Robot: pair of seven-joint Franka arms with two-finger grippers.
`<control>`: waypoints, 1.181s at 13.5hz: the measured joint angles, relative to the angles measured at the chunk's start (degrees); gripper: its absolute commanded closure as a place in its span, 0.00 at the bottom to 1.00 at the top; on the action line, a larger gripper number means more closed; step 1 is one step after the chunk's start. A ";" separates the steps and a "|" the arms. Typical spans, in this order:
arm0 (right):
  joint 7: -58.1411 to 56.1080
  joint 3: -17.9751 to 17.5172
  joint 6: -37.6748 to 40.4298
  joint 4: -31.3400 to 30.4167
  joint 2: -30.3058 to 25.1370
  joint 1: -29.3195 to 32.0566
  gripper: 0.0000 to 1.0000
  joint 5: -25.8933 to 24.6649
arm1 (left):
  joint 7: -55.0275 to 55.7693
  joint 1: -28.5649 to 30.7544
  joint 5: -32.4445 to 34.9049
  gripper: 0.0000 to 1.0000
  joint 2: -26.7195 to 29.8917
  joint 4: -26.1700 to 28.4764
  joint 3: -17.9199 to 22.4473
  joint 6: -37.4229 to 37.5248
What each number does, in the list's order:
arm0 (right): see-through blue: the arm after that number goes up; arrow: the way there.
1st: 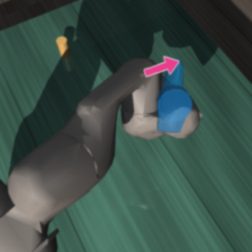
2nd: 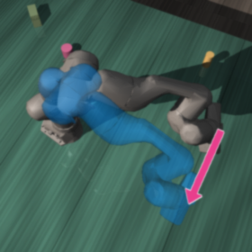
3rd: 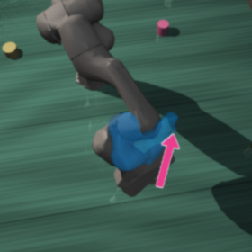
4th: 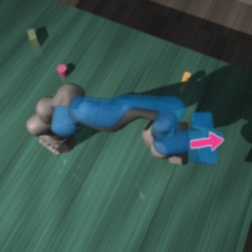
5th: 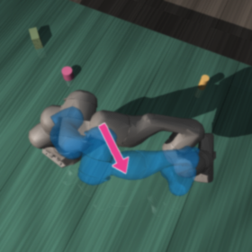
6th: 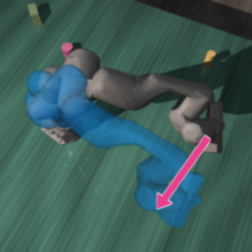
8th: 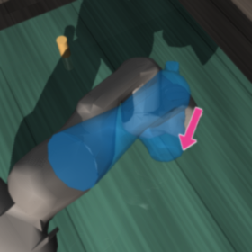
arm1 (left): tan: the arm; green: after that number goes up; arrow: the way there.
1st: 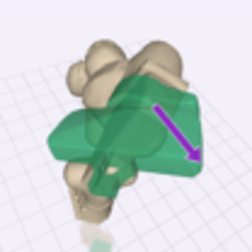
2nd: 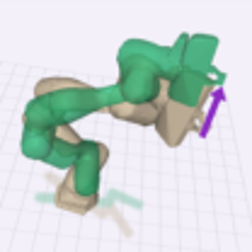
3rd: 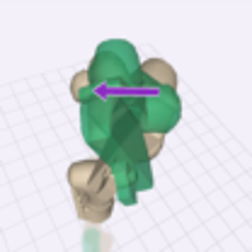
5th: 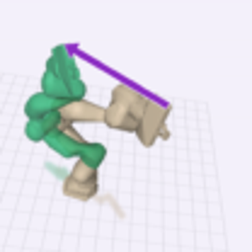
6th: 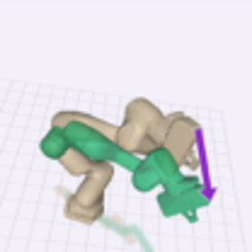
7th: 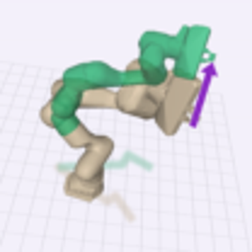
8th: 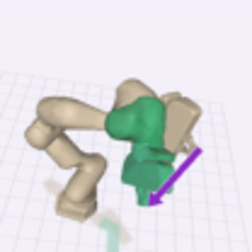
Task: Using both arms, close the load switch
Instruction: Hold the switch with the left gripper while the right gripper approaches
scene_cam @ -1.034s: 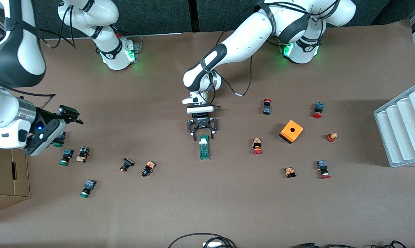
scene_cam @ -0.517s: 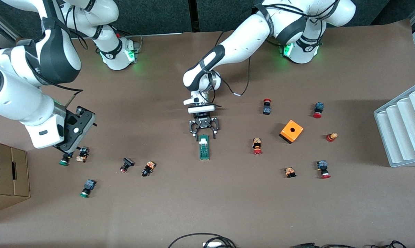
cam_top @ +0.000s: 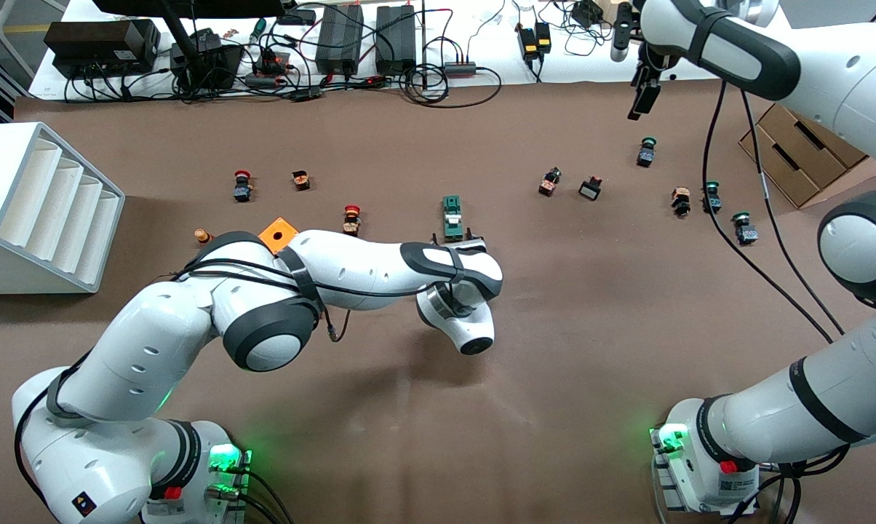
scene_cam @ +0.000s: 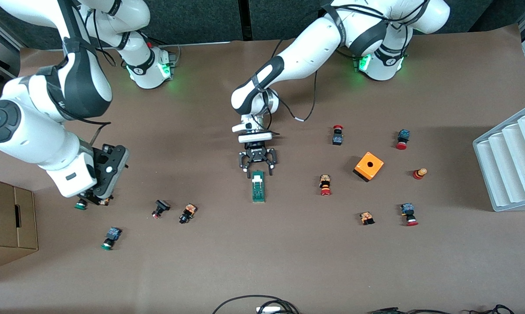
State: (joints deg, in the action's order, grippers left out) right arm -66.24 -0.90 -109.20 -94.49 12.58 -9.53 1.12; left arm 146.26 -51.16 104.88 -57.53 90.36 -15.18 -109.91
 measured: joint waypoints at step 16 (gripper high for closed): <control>-5.99 -0.25 -2.53 -0.12 2.85 -5.79 0.00 1.43 | -0.78 -0.99 0.07 0.34 -0.97 -1.17 0.44 1.46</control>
State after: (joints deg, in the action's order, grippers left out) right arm -72.24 -1.14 -111.73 -94.61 15.43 -15.32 2.55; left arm 145.48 -52.15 104.95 -58.50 89.19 -14.74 -108.45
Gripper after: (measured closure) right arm 0.000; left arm 0.339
